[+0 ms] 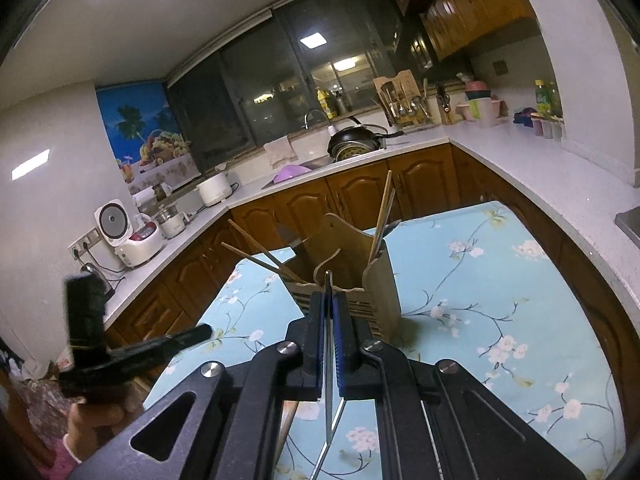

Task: Organize utensils
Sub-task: 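Lift the chopsticks with both tools and carry them above the wooden holder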

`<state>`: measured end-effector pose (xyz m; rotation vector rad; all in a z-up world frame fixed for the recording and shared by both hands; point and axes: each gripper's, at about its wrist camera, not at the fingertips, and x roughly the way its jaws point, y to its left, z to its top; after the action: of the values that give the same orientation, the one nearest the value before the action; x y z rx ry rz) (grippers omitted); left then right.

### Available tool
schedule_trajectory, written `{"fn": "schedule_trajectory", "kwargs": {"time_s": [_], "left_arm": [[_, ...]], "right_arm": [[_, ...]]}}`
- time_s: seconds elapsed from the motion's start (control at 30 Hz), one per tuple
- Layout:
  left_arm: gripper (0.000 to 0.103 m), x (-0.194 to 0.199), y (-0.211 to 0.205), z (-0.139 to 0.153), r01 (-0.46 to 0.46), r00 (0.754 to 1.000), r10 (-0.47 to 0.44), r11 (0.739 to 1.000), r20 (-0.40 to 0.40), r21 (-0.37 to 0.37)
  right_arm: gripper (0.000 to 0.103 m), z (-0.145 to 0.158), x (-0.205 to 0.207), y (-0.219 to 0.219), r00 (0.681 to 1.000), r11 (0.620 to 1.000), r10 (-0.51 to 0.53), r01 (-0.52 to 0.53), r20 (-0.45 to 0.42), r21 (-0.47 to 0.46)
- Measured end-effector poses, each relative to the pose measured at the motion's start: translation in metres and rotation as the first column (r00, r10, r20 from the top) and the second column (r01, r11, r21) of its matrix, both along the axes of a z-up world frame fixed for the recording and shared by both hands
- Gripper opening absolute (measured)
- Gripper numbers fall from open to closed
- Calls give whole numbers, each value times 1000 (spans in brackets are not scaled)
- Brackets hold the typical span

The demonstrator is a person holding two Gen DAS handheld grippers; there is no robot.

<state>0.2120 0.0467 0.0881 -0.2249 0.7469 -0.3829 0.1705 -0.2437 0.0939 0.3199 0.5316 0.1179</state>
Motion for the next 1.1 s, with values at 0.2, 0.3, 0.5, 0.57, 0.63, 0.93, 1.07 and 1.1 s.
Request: {"fn": "schedule_trajectory", "kwargs": {"time_s": [0.2,0.3,0.5,0.57,0.63,0.93,1.07,1.1], "left_arm": [[27,47,-10,-38,-21,994,31,995,-103,97],[28,74,-23,-61,-13,988,37,987,-150,160],[28,121,-50,-98,10,977,47,963,-206,269],[28,135,-58,-110,20,974,52,951,-222,310],[23,144,-63,-118,23,974,54,942,-219,334],[2,134,-56,-102,24,982,31,958,-187,286],[2,102,-34,-63,-7,993,26,987,-112,162],[2,93,-29,-52,-13,996,25,991,-89,134]], "right_arm": [[4,-5,0,-5,1000,1000,-2,2,-7,24],[4,-9,0,-7,1000,999,-2,3,-13,36],[4,-13,0,-11,1000,999,-6,7,-24,42],[4,-14,0,-14,1000,999,-8,9,-26,45],[4,-15,0,-15,1000,999,-11,12,-28,47],[4,-12,-5,-16,1000,999,-12,13,-18,51],[4,-6,-10,-15,1000,999,-10,10,-3,51],[4,-4,-11,-14,1000,999,-10,10,2,50]]}}
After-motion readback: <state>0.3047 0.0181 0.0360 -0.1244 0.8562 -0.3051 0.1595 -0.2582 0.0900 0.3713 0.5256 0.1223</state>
